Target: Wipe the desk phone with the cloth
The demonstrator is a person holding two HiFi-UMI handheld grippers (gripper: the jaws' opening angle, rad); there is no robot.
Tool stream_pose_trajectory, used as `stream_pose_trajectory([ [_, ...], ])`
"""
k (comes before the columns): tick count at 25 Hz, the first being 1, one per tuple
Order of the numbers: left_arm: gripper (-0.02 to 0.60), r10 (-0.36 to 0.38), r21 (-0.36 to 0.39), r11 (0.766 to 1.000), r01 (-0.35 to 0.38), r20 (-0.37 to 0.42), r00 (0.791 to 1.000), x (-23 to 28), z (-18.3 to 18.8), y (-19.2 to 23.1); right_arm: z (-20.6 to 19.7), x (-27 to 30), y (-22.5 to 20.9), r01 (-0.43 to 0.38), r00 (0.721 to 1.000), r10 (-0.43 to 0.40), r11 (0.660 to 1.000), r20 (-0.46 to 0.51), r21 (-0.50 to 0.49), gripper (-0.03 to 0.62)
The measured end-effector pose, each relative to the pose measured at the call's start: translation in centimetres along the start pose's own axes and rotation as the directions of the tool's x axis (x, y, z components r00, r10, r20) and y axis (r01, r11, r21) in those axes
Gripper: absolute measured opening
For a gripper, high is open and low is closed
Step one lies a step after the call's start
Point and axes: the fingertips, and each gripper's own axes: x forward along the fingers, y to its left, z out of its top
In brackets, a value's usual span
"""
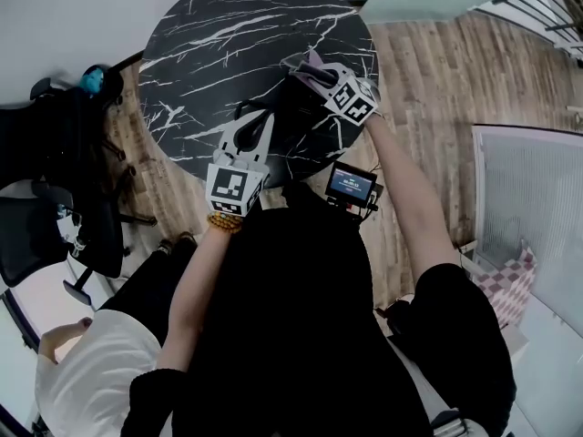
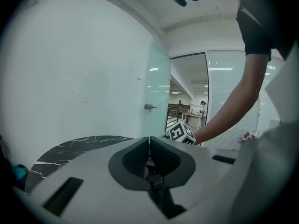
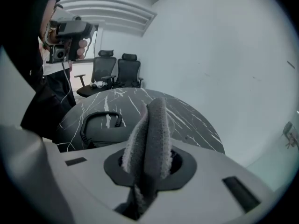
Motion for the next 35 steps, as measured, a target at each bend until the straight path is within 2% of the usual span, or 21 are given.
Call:
stream_pose_trajectory([
  [14,0.017,-0.011,-0.009,1.0,0.011,-0.016,1.0,0.3,-0.6,-0.2,-0.7,1.1,0.6,0.003,1.0,-0.003,1.0,-0.01,-0.013,0.063],
  [23,0.017,-0.018,-0.014,1.0,0.018,-0.017,1.0,0.3,-0.9,-0.7,-0.9,1.1,1.3,-0.007,1.0,0.007,1.0,-0.017,0.014,0.063],
  [35,0.017,-0.017,-0.017,1.0,0.016,-0.018,1.0,0.3,-0.9,-0.5,-1.3,1.5,3.0,-0.049,0.999,0.049,0.999,0.007,0.021,0.063],
])
